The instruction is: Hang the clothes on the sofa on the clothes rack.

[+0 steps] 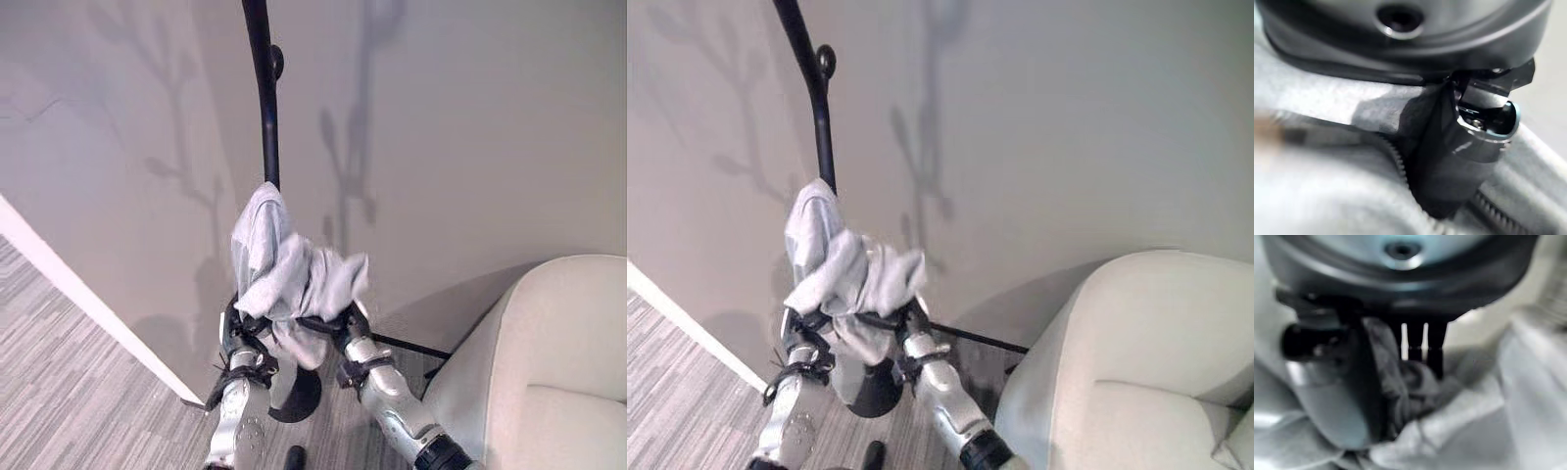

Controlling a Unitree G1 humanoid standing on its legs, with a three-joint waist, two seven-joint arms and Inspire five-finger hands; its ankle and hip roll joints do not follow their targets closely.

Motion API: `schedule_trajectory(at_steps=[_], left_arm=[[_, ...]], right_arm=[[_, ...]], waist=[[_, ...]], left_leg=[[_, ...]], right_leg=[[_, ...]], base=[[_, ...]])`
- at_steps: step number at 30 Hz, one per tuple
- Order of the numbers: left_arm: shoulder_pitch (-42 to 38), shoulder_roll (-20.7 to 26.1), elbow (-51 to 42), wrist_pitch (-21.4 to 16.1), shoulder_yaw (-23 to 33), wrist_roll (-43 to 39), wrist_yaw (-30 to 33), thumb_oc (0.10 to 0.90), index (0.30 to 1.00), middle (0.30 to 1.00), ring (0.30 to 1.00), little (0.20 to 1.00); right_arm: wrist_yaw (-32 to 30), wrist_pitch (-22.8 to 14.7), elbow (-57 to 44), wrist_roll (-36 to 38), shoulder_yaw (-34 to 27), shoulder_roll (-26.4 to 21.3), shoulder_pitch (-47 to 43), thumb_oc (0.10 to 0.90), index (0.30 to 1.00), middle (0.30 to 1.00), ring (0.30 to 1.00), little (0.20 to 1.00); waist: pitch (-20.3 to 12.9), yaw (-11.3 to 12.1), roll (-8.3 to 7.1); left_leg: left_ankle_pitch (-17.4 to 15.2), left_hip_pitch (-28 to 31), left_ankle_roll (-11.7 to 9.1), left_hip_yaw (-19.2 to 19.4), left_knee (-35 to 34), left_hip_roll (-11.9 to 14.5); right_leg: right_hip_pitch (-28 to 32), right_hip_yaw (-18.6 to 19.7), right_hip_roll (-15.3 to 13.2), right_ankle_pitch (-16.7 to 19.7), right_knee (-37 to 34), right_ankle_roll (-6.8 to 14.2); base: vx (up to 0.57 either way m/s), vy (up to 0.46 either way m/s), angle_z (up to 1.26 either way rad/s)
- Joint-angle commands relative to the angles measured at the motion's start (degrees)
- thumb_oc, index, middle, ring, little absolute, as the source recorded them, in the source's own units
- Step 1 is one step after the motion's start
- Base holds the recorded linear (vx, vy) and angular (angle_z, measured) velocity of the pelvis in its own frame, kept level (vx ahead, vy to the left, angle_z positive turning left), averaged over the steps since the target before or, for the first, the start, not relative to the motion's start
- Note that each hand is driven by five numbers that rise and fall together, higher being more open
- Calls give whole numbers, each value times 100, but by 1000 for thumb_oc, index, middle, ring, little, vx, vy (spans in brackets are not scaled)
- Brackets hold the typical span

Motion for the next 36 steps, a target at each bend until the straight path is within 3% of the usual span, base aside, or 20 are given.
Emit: schedule_trajectory(at_steps=[1, 15, 27, 31, 33, 35, 36], left_arm=[[-142, 477, 555, -48, 88, -173, -133, 800, 900, 900, 900, 900], [255, 641, 1200, -74, 201, 331, -766, 800, 900, 900, 900, 900], [427, 647, 2041, -14, 602, 51, -1193, 800, 900, 900, 900, 900], [453, 678, 2733, 78, 873, -240, -1490, 800, 900, 900, 900, 900], [510, 606, 3151, 142, 1267, -776, -1673, 800, 900, 900, 900, 900], [517, 590, 4104, 326, 2029, -1513, -1931, 800, 900, 900, 900, 900], [502, 640, 4491, 377, 2199, -1509, -1962, 800, 900, 900, 900, 900]], right_arm=[[320, -265, -84, 135, -297, -321, -398, 800, 900, 900, 900, 900], [701, -405, -38, -439, -696, -1258, -99, 800, 900, 900, 900, 900], [842, -416, 251, -778, -829, -1385, 76, 800, 900, 900, 900, 900], [912, -403, 987, 208, -1199, -801, 508, 800, 900, 900, 900, 900], [1059, -402, 1332, 1036, -1563, -438, 838, 800, 900, 900, 900, 900], [1183, -311, 1965, 1828, -2002, 15, 1164, 800, 900, 900, 900, 900], [1163, -303, 2194, 1818, -2054, 64, 1228, 800, 900, 900, 900, 900]], waist=[[-232, 6, -113], [-295, 24, -86], [-242, 52, -80], [-203, 31, -54], [-206, 28, -38], [-221, 36, -46], [-227, 42, -49]], left_leg=[[-272, -197, -239, -7, 19, 219], [-189, -208, -310, -30, 4, 223], [-184, -184, -327, -34, 25, 308], [-191, -179, -319, -28, 35, 323], [-198, -173, -321, -27, 36, 325], [-215, -126, -331, -26, 8, 320], [-220, -119, -335, -28, 7, 323]], right_leg=[[-218, -121, -107, -203, 6, 201], [-135, -315, -82, -292, -2, 178], [-84, -317, -41, -327, -15, 148], [-85, -315, -30, -332, -18, 144], [-88, -322, -24, -349, -22, 142], [-52, -311, -17, -381, -40, 135], [-43, -308, -17, -391, -43, 129]], base=[[-14, 2, 3], [-7, -3, 3], [-1, -3, 0], [0, 0, 0], [17, -5, 0], [52, -13, 0], [36, -8, -2]])
